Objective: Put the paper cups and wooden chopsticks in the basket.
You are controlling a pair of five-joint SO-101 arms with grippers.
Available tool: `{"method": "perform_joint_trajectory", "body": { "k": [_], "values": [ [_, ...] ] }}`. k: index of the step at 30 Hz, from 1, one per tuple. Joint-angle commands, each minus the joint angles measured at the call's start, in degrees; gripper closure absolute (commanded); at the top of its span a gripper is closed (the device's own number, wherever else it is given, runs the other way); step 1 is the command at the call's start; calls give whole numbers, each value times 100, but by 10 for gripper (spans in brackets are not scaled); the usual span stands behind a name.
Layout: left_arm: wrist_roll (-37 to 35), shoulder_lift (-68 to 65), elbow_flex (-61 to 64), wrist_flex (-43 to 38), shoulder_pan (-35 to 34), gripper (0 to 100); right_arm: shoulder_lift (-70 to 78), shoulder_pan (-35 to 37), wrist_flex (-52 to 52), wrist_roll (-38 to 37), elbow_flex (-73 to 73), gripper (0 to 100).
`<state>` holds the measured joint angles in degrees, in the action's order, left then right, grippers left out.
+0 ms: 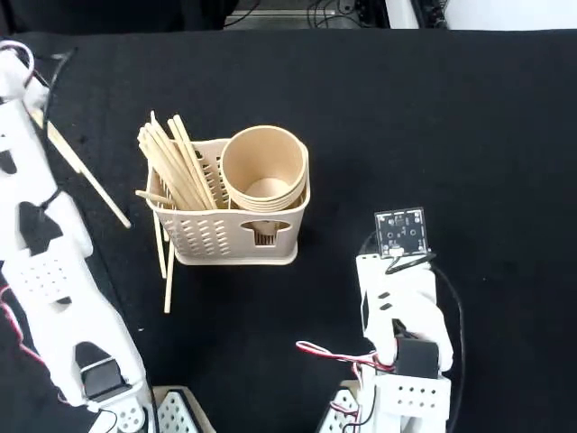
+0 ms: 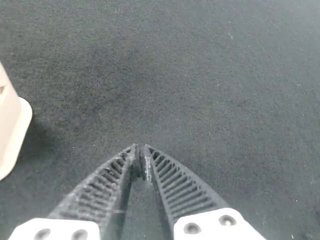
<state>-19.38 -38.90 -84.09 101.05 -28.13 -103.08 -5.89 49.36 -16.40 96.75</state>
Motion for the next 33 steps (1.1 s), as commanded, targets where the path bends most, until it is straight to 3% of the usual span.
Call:
{"method": "perform_joint_trajectory", "body": {
  "k": [1,10,22,33],
  "values": [
    [-18,1451,22,0,-4,972,-22,-88,-62,-18,-4,972],
    [1055,3393,1314,0,374,971,-22,-79,-53,-18,-4,972],
    [721,6321,2668,-185,163,970,-22,-53,18,-18,-4,972],
    [730,7965,5745,-2013,637,970,-22,-70,18,-18,-4,972]
  ]
}}
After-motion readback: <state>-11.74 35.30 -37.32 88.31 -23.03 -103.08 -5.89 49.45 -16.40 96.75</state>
